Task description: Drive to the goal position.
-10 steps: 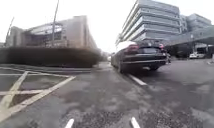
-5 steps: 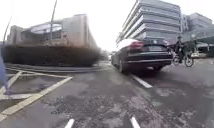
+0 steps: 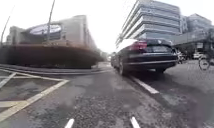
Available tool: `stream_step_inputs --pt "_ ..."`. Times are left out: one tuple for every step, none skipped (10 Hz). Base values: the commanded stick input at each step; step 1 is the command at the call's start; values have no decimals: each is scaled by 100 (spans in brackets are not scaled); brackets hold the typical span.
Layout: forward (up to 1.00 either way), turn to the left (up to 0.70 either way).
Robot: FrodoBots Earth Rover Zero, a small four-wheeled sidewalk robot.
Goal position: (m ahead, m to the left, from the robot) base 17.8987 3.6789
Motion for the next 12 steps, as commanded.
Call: stream_step_inputs --pt "70 0" --pt "70 0" --pt "70 0" --pt "70 0" --pt "70 -1" --pt "70 -1" --pt "70 -2" --pt "70 -5" --pt "70 -11" --pt "70 -12" --pt "70 -7" --pt "70 -3"
